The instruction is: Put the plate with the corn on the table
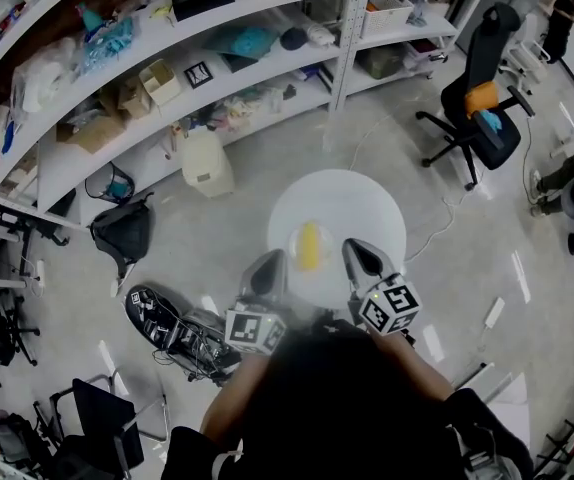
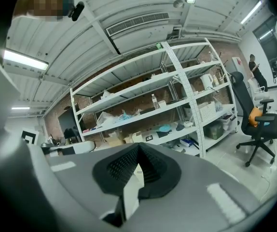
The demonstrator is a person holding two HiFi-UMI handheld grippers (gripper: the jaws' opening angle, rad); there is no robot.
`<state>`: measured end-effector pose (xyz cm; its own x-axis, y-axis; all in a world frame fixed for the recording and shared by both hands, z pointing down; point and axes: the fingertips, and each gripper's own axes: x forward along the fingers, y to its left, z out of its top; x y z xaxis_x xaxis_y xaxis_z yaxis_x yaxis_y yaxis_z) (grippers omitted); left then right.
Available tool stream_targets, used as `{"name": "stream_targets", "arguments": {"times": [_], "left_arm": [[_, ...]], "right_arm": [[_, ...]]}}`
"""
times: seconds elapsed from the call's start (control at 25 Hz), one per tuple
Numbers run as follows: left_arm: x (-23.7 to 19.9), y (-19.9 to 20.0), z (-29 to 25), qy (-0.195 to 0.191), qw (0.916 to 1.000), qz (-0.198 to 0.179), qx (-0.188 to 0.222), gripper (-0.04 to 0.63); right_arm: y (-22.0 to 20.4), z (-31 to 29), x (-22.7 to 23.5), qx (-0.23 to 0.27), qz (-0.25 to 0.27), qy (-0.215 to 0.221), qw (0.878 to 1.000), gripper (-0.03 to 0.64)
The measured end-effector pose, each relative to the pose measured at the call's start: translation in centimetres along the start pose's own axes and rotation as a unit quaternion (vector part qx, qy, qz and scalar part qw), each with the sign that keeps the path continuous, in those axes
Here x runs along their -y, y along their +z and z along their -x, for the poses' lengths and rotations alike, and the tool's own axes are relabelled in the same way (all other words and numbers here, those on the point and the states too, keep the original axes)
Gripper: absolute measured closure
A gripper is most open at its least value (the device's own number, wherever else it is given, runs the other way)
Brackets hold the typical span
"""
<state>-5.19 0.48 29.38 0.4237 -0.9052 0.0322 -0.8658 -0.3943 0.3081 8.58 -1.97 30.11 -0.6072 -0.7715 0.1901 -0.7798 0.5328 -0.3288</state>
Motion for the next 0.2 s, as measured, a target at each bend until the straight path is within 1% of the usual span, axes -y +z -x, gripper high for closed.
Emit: {"name": "stream_targets", "arguments": {"times": [0.2], "left_arm": [[-0.18,-0.46,-0.09,-0.006,0.9999,-0.014,0.003,0.594]], "right_arm": [[-0.16,-0.14,-0.01,-0.005,0.006,0.001,1.0,0.608]]}}
